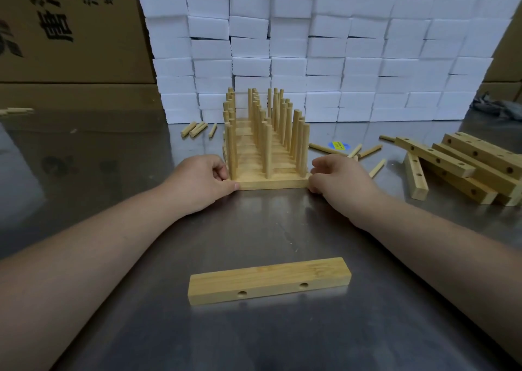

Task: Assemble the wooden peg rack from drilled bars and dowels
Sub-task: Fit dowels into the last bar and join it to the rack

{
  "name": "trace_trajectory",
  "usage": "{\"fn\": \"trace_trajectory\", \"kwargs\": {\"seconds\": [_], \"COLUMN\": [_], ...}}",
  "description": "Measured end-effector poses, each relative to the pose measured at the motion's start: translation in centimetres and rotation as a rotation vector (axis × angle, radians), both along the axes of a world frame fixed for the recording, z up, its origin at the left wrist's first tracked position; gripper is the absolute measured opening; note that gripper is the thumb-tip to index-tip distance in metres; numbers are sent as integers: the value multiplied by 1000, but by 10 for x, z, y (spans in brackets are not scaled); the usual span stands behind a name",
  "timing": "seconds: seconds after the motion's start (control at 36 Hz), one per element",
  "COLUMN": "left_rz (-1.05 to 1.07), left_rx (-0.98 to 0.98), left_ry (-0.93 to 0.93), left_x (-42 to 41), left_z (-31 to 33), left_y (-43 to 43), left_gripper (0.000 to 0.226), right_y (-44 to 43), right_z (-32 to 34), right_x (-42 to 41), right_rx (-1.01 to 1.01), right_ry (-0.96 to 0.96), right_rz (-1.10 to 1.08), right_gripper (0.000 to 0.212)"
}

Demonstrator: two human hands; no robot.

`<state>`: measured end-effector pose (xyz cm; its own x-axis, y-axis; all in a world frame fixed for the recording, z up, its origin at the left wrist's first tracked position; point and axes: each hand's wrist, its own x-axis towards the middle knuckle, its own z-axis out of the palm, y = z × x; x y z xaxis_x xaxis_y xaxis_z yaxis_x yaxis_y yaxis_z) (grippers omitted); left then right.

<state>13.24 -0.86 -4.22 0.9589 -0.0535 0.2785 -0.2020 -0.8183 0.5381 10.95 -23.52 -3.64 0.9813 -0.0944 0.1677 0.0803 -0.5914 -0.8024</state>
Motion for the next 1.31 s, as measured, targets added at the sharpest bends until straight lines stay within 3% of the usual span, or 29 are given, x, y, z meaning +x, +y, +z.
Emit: {"fn": "trace_trajectory", "kwargs": {"seconds": [0.14,0.22,0.31,0.39,0.47,0.56,0.64,0.72,0.83,1.0,1.08,1.19,1.31], "left_rz": [7,-99,-342,-565,-647,-637,-631,-633,-642,-591,-574,-525,-480], "left_rx": [-11,-32,-16,230,498,676,687,603,390,27,-201,-406,-586], "left_ry": [-72,-122,54,303,486,493,394,361,470,542,561,550,580], "left_x": [-10,-24,-44,-61,-76,-83,-84,-82,-75,-67,-64,-58,-52], "left_z": [5,17,37,55,61,55,50,48,46,38,32,26,22], "left_y": [0,-8,-31,-51,-64,-75,-78,-76,-73,-67,-64,-58,-55], "left_gripper": [14,21,33,35,40,44,25,12,9,15,21,30,26], "right_y": [1,1,2,2,3,3,2,-5,-19,-25,-23,-24,-25], "right_z": [0,0,1,2,2,1,0,1,8,9,8,8,8], "right_x": [-1,-1,-2,-2,-2,-1,1,6,13,15,16,15,15], "right_rx": [-80,-83,-83,-81,-62,-60,-71,-166,-311,-621,-622,-577,-544], "right_ry": [-30,-36,-25,-23,-16,-13,-22,-52,-42,215,275,210,130], "right_rz": [22,6,-1,-7,-12,-5,-14,-78,-204,-256,-241,-281,-349], "right_gripper": [42,42,43,43,43,43,42,41,44,44,36,37,39]}}
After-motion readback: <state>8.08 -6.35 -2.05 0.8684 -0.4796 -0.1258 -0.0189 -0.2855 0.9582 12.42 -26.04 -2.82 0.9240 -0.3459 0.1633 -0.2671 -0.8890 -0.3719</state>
